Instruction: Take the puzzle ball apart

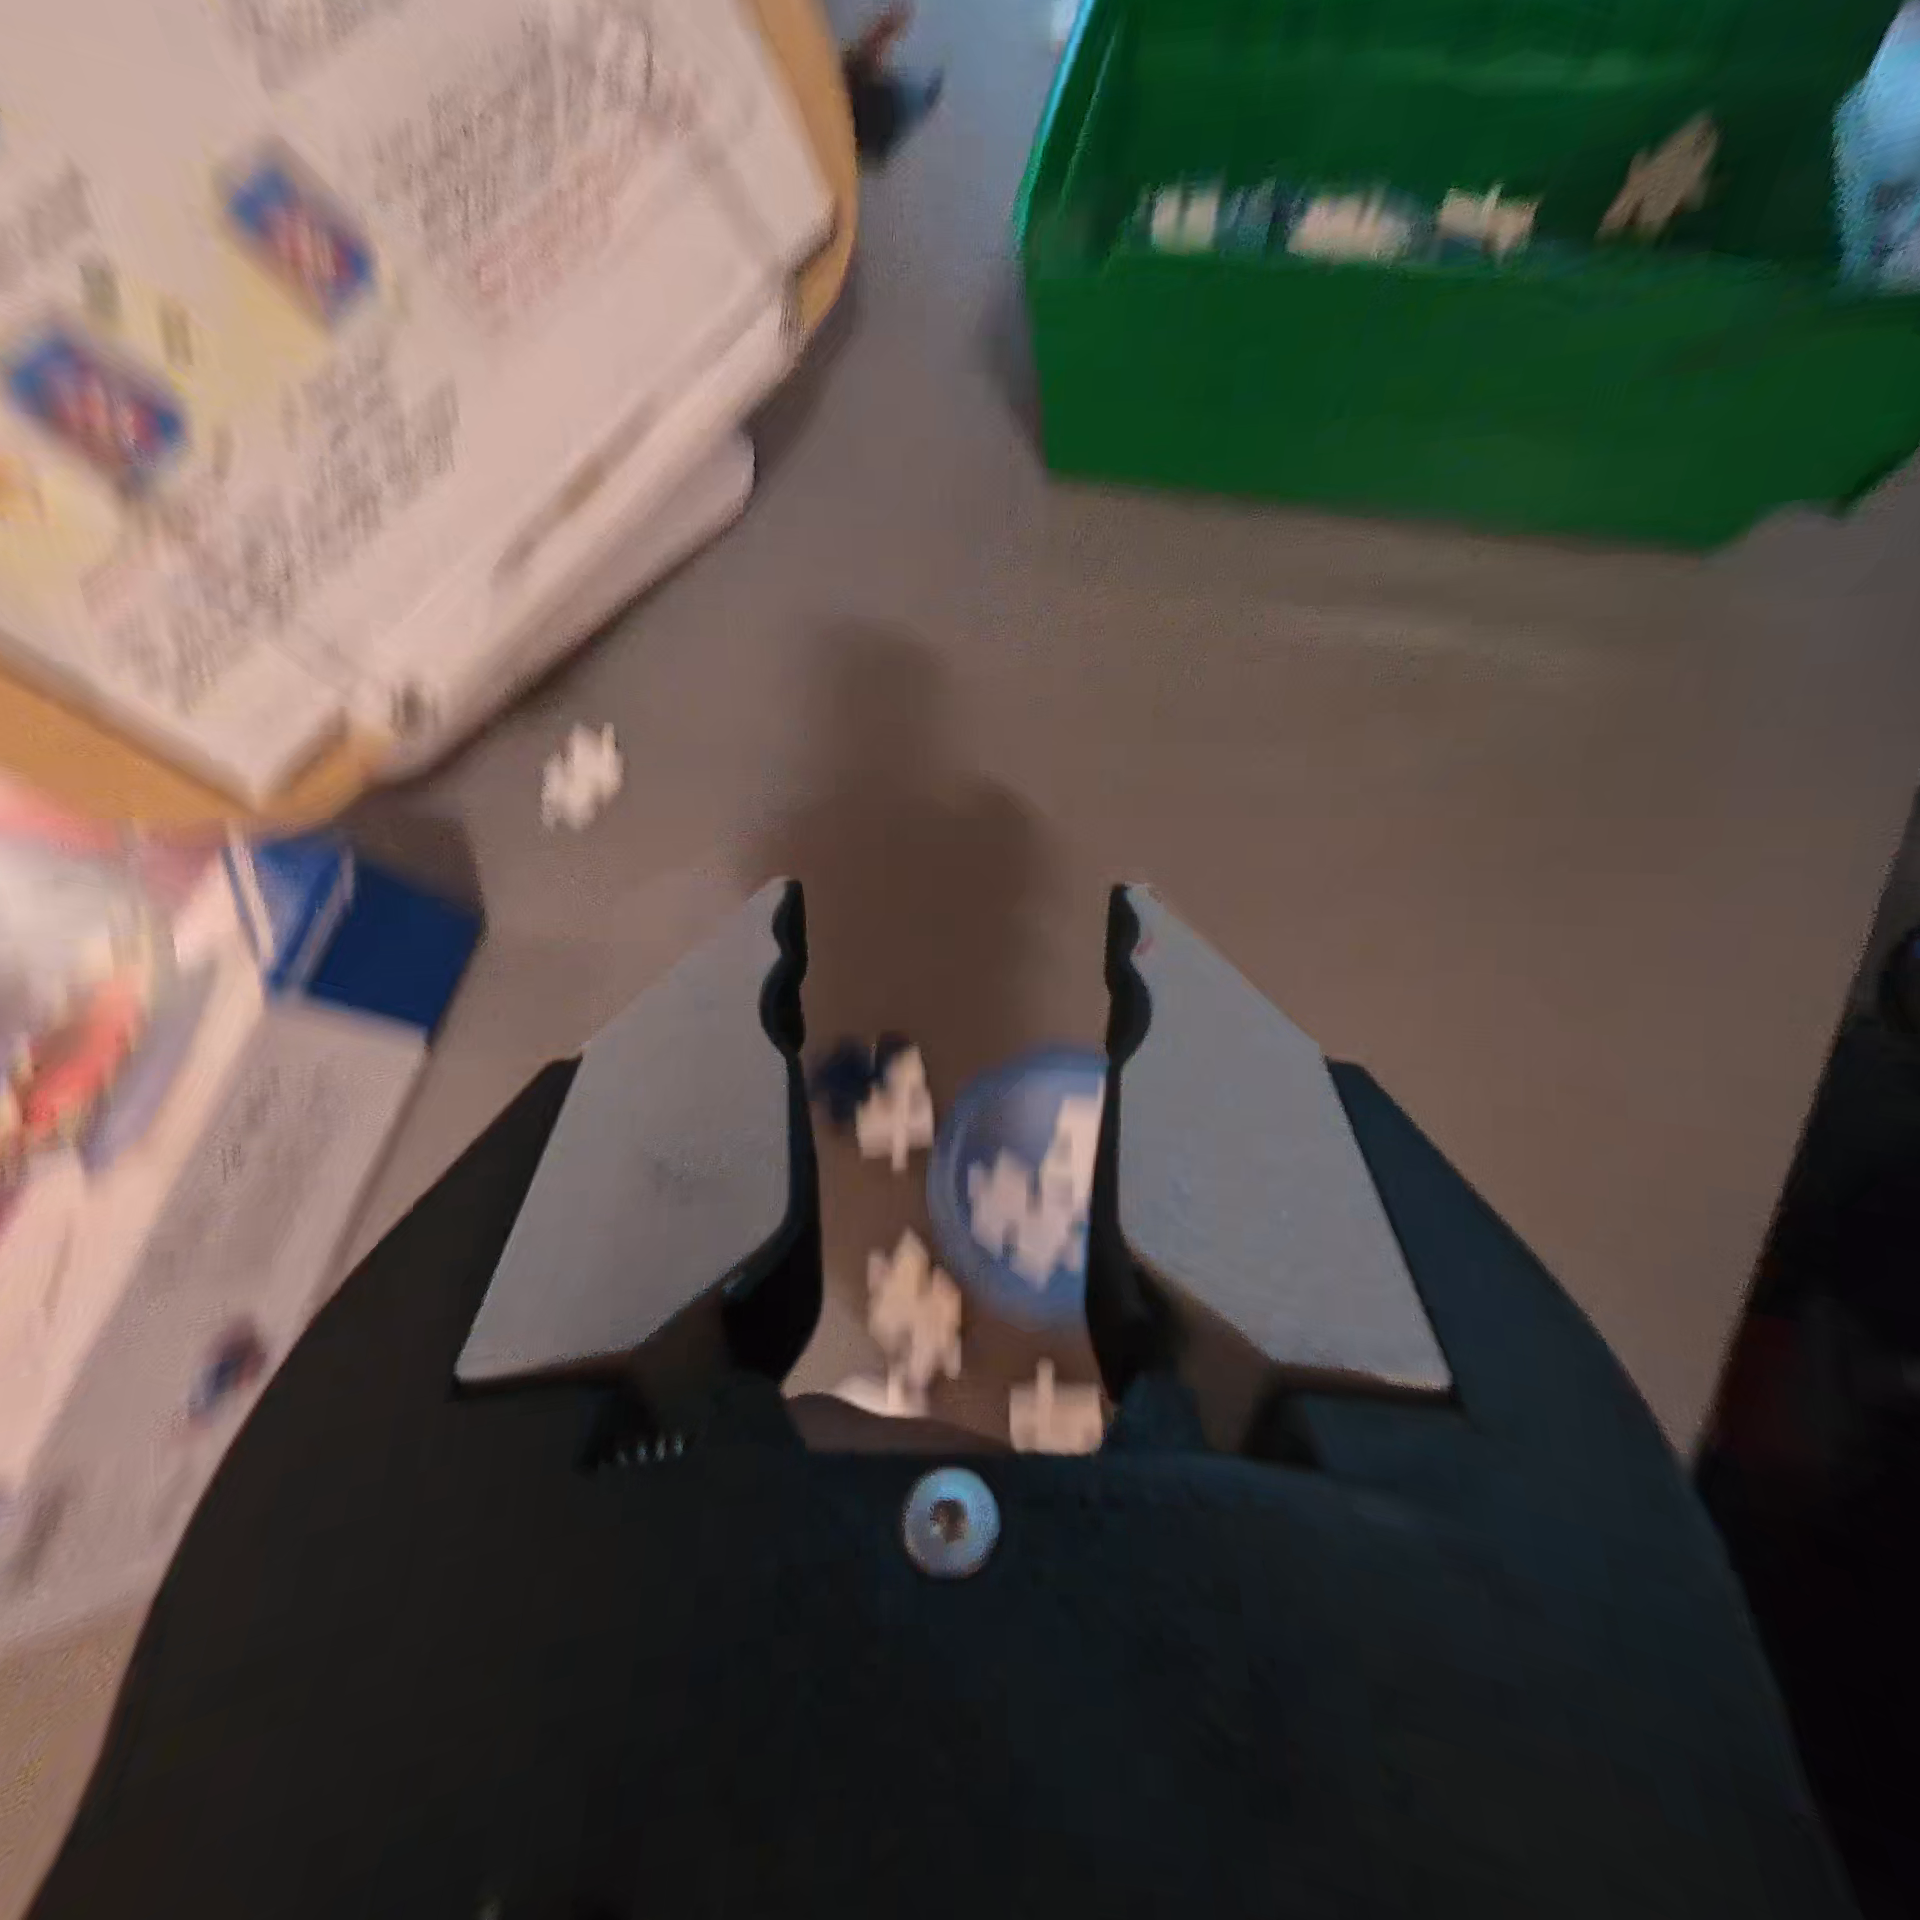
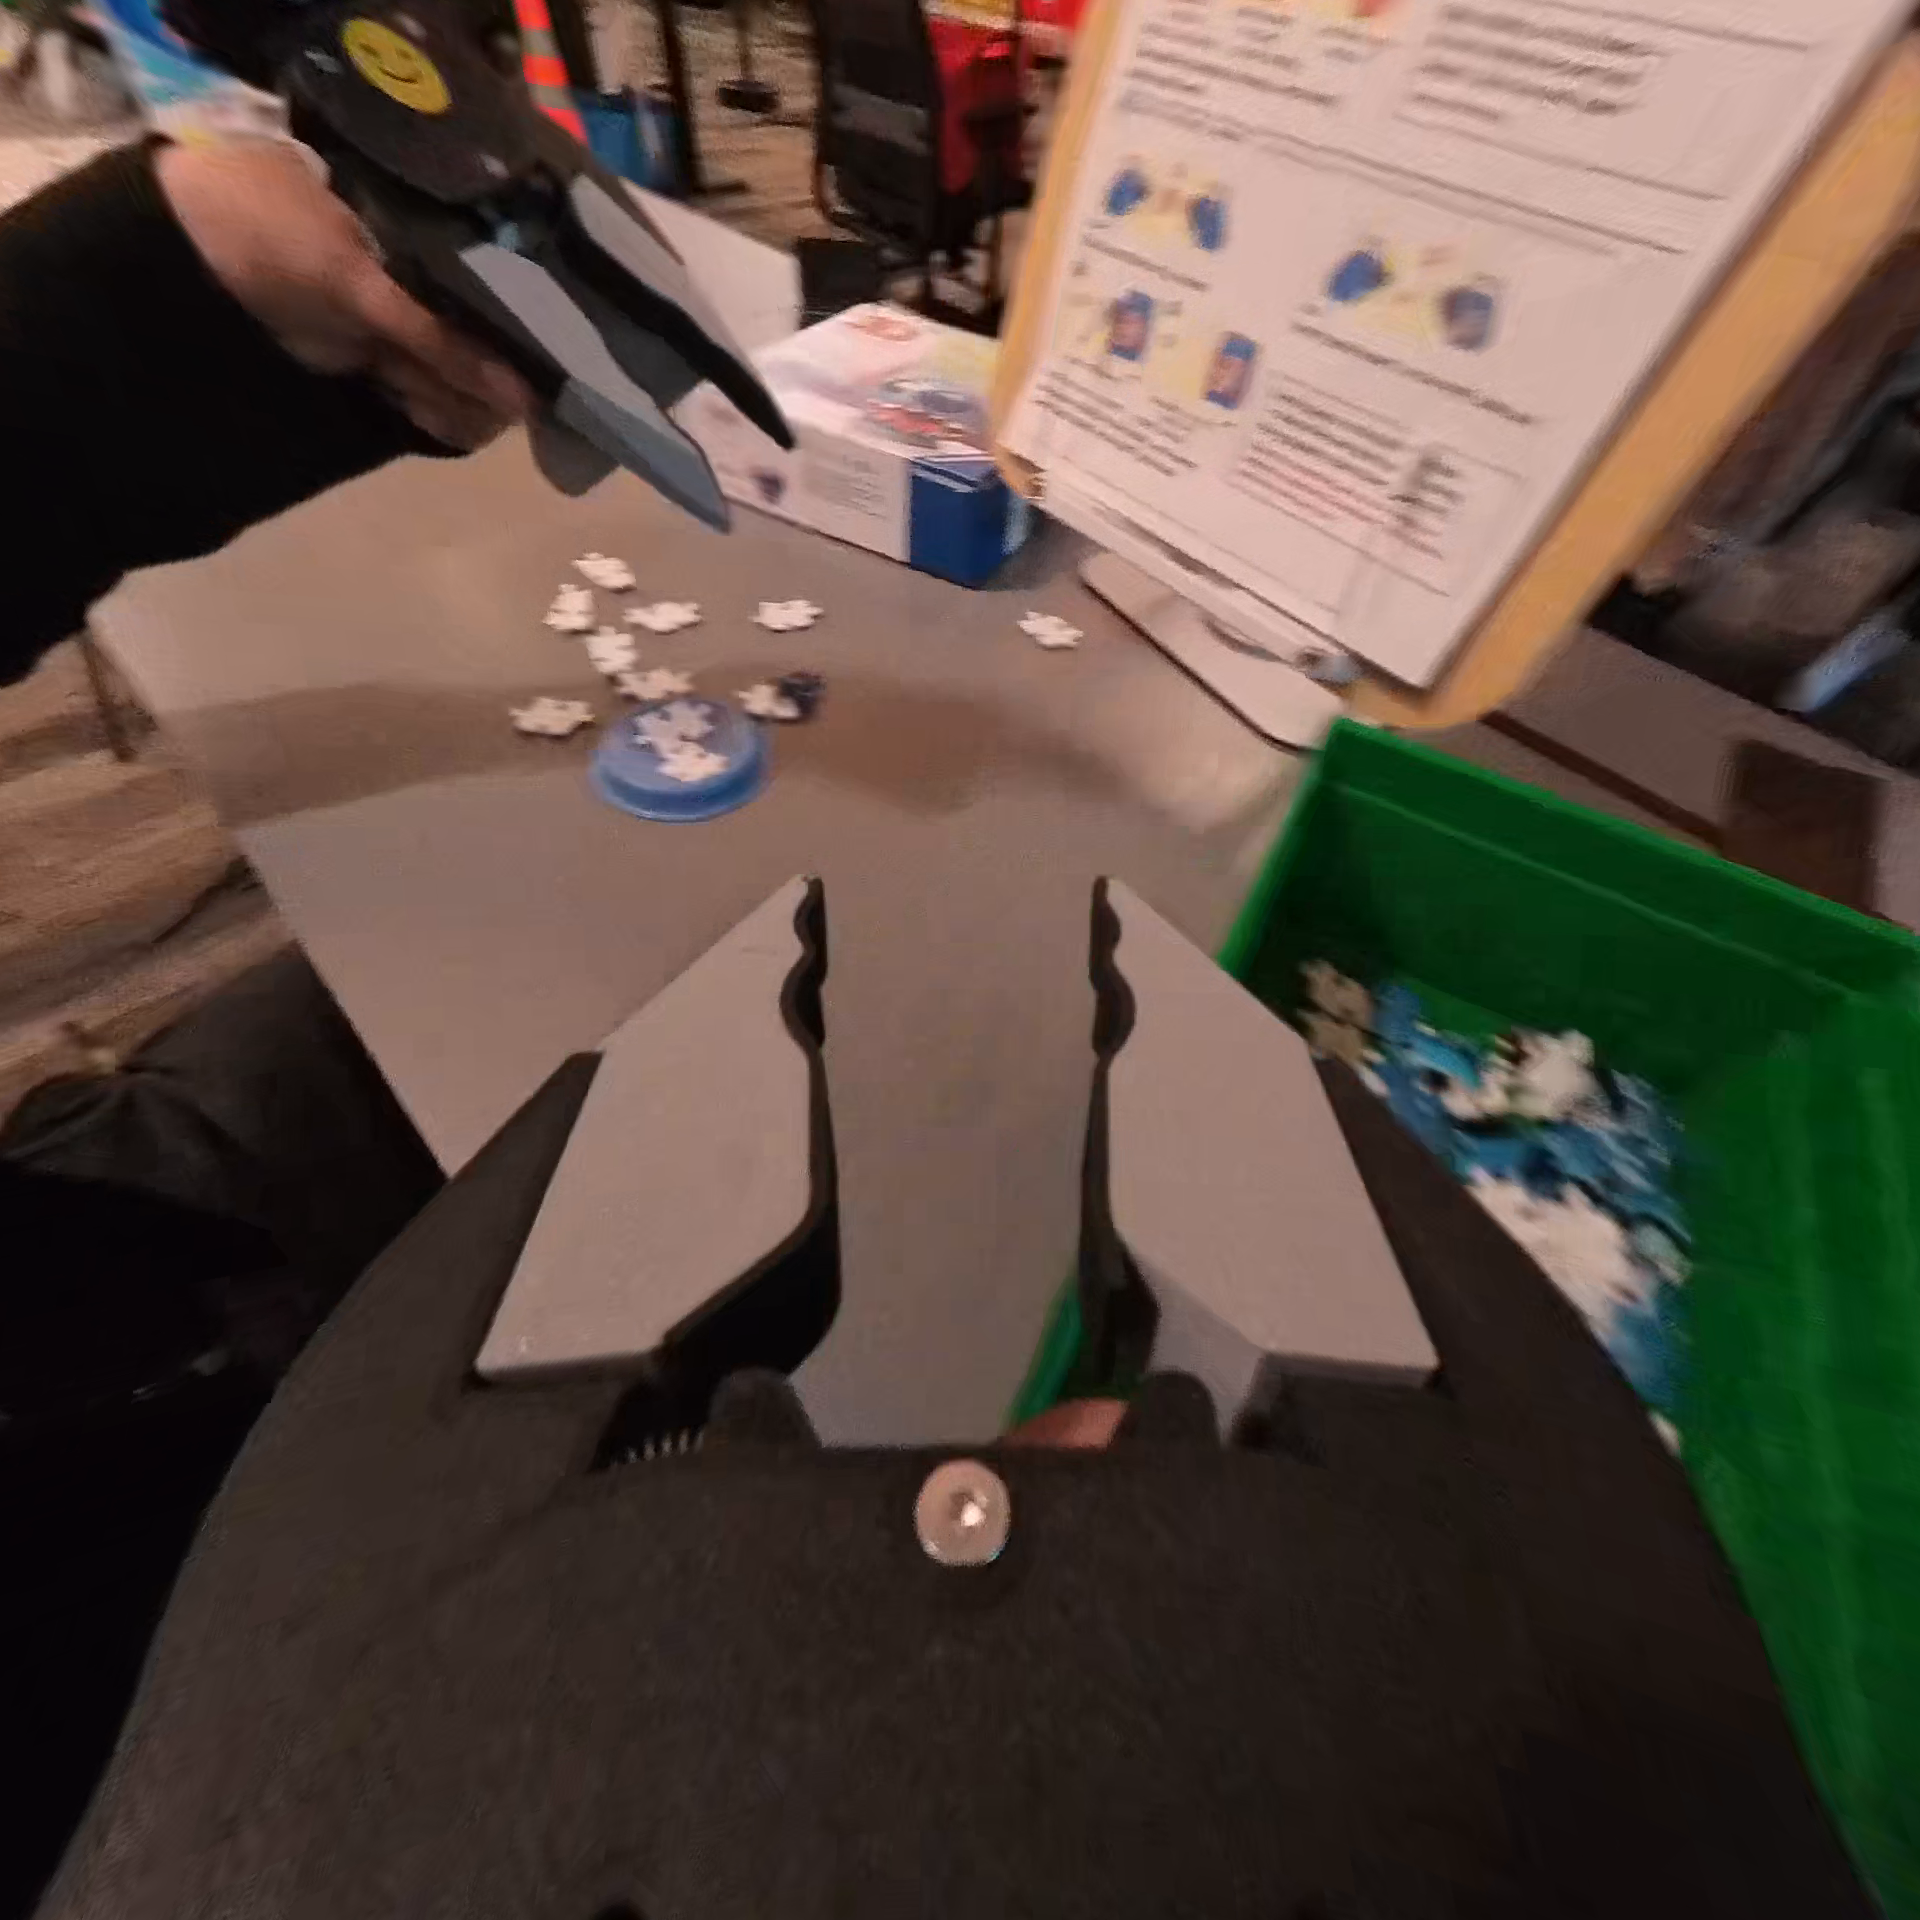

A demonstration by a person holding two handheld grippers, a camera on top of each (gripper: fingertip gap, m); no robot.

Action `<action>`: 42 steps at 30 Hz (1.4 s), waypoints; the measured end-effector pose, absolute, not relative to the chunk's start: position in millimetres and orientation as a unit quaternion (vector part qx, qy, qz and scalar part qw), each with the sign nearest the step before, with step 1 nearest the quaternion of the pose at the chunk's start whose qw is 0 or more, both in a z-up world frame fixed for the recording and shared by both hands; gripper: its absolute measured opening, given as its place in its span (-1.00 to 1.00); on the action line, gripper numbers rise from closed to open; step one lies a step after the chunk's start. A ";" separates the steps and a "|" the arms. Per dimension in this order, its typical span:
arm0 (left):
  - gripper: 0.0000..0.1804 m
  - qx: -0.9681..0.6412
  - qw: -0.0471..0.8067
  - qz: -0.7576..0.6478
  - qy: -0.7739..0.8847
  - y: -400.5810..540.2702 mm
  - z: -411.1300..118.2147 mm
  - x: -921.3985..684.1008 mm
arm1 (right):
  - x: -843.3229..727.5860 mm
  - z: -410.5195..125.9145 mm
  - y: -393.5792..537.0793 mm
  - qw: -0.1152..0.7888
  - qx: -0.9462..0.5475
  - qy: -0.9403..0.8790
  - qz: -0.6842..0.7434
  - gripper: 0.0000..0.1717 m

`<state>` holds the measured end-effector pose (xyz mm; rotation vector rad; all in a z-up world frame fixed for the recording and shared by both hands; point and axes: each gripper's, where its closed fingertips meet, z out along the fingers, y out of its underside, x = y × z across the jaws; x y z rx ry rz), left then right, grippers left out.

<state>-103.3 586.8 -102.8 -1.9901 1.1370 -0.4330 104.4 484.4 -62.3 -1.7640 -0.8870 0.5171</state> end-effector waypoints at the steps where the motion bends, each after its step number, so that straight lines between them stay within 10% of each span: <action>1: -0.37 -0.799 0.374 -0.165 0.441 577.8 -116.9 -129.9 | 70.6 -71.1 482.8 0.500 -0.727 -0.402 0.242 -0.46; 18: -0.37 -0.815 0.291 -0.202 0.459 562.2 -233.8 -151.7 | -127.3 -233.7 558.0 0.255 -0.755 -0.561 0.223 -0.49; 27: -0.99 -0.792 0.334 -0.223 0.461 573.6 -213.7 -143.4 | -120.9 -219.2 565.1 0.294 -0.744 -0.549 0.242 -0.96; 35: -1.00 -0.788 0.385 -0.201 0.437 588.5 -186.6 -154.6 | -103.4 -188.7 573.4 0.346 -0.745 -0.518 0.240 -1.00; 42: -1.00 -0.686 0.471 -0.218 0.509 576.6 -110.2 -53.0 | 51.2 -60.6 586.0 0.520 -0.767 -0.373 0.038 -1.00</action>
